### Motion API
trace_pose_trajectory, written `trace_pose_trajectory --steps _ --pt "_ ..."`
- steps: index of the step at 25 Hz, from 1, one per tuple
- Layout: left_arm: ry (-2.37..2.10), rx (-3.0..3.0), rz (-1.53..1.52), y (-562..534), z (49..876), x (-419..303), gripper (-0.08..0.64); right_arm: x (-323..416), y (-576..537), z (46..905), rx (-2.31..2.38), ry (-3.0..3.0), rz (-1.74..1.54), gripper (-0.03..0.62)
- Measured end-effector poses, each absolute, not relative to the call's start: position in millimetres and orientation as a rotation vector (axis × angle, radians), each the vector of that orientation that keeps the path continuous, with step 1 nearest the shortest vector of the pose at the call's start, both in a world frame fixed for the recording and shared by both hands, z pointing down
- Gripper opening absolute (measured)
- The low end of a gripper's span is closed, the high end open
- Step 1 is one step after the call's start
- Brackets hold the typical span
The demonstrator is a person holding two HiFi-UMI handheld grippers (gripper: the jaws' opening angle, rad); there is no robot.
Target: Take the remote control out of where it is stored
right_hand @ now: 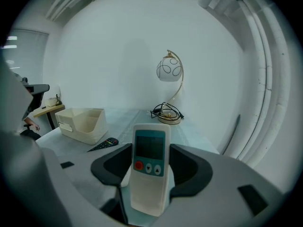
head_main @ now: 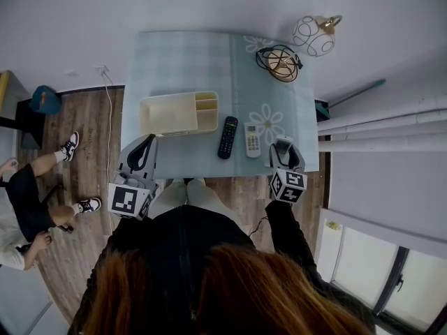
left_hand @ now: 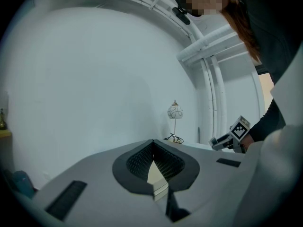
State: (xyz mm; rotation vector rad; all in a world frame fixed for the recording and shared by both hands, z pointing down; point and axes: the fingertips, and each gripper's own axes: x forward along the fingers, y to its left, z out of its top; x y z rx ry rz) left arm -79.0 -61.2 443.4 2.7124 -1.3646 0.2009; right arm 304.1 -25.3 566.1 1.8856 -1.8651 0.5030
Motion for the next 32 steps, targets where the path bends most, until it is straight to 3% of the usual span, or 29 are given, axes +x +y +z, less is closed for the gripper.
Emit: trace_pose_trajectory --steps 21,22,23,24,32 --pt "-1.402 2.689 0.205 -57.3 444.0 -86.1 0.006 315.7 -77.6 629.4 1.783 -1.786 0.609 0.255" --pt "-1.404 2.687 0.204 -57.2 444.1 -86.5 0.006 317.5 -78.2 629.7 1.795 -1.781 0.602 0.248" --pt "-1.406 2.685 0.204 -57.2 444.3 -86.9 0.006 319.0 -78.8 628.9 1.807 -1.778 0.591 0.133" --pt "-1.410 2.683 0.206 -57.1 444.5 -87.5 0.006 319.6 -79.7 627.9 1.813 -1.777 0.576 0.118" --pt "-1.413 2.677 0.209 -57.4 445.3 -88.4 0.006 325.2 -80.3 629.7 1.838 -1.785 0.574 0.118"
